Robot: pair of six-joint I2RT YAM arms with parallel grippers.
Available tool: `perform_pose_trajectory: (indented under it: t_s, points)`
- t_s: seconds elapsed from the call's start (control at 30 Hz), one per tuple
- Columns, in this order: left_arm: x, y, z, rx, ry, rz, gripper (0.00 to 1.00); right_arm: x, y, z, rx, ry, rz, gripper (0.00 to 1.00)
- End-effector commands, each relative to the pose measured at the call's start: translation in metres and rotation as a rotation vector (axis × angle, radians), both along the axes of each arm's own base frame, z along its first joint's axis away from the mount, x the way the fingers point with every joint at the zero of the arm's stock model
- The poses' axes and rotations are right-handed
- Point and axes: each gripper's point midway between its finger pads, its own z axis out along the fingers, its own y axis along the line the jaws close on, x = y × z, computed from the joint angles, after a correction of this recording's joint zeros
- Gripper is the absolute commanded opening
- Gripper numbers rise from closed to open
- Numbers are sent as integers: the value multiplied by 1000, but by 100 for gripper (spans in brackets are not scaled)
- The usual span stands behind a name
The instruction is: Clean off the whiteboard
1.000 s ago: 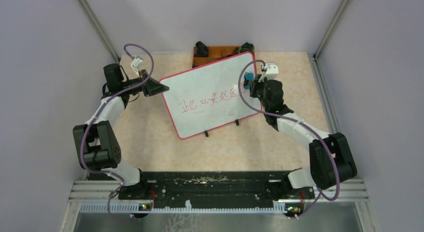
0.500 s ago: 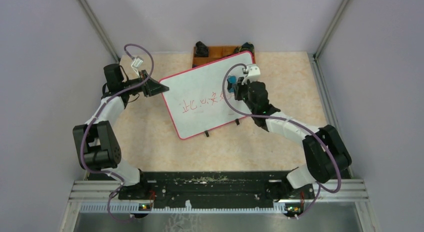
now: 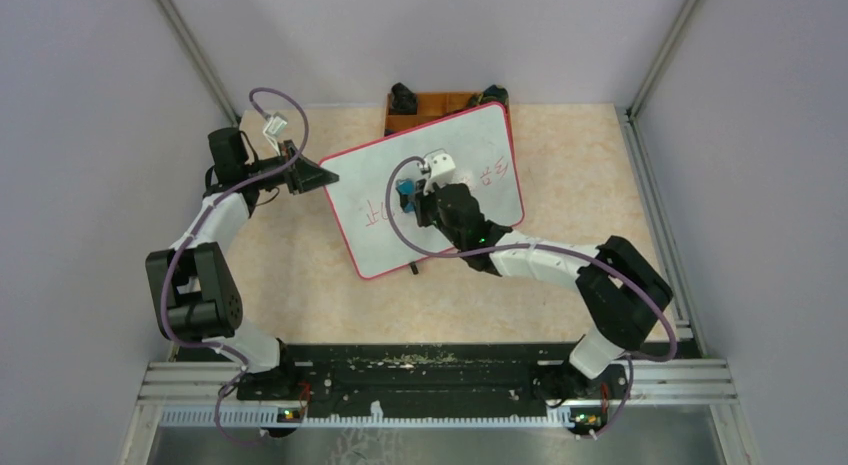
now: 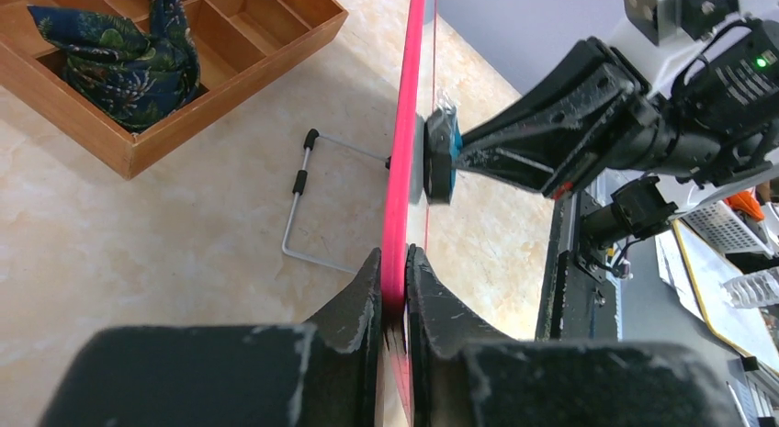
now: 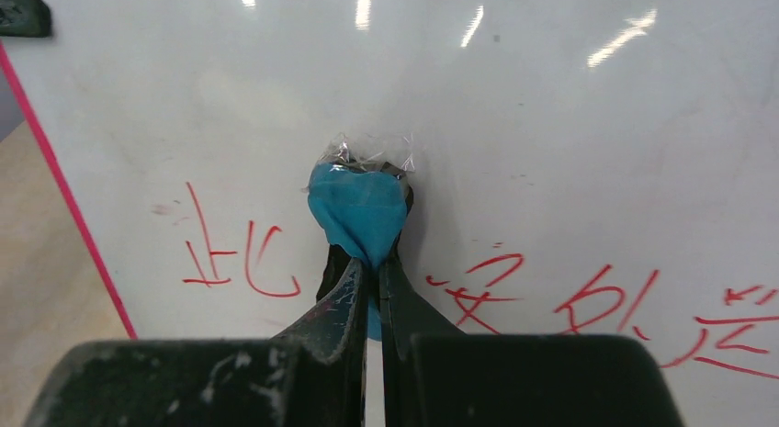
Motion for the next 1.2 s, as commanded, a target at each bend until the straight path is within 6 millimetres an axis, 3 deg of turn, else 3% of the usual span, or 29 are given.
perform_pose_trajectory:
  t_s: [0.0,0.07,0.13,0.3,0.43,0.7,0.83,1.0,1.17]
  points:
    - [5,-3,-4,54,-62,19,0,0,32,17,27,-43,19,0]
    - [4,-4,-4,55,-63,16,0,-2,38,19,31,-47,25,0]
    - [4,-4,-4,55,-64,15,0,0,40,3,5,-27,17,0]
    - [4,-5,-4,54,-62,11,0,10,17,-8,-65,-30,-83,0]
    - [4,-5,-3,55,-64,13,0,21,-18,-16,-97,-25,-176,0]
    - [3,-5,1,58,-72,14,0,36,-117,-19,-73,-12,-366,0]
    - [2,-5,1,60,-76,14,0,39,-146,-14,-71,-23,-428,0]
    - [2,-4,0,61,-73,12,0,41,-149,-13,-68,-26,-427,0]
    - [2,-5,-2,61,-71,11,0,31,-121,-11,-5,-28,-323,0]
